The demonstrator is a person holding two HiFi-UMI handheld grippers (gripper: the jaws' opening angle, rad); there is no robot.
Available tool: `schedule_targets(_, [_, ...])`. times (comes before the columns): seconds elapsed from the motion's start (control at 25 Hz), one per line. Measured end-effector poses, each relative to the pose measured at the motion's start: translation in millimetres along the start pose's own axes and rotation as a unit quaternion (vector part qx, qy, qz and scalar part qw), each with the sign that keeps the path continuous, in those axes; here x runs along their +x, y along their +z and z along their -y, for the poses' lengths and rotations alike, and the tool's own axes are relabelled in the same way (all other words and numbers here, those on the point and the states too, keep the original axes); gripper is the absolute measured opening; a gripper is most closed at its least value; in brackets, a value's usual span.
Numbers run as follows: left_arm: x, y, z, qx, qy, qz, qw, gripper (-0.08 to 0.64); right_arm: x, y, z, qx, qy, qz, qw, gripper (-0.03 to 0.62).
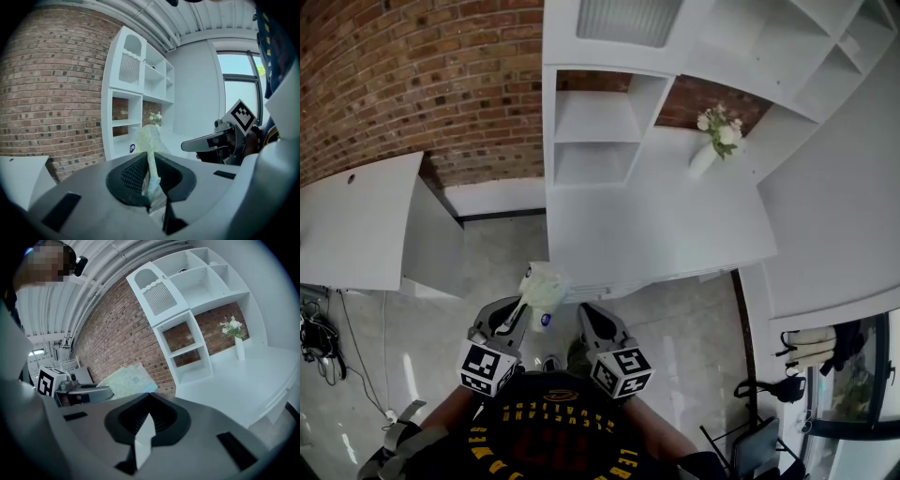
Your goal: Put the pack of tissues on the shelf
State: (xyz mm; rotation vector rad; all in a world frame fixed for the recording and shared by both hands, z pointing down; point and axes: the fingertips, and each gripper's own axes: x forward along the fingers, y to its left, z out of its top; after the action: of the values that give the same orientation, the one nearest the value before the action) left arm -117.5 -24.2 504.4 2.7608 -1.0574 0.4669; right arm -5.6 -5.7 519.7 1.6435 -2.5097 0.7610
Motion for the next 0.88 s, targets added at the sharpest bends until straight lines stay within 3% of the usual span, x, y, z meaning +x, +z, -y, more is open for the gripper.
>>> schedule_targets(0.6, [111,54,-40,0.012,0.028,0.003,0.9995,0.032,63,62,89,0.001,0.015,-0.015,1.000,0.007])
schedule_targets(0.88, [157,91,-39,0.063,0.037,0.020,0.9971,0.032,75,85,132,0.001,0.011,-0.018,1.000,0.007])
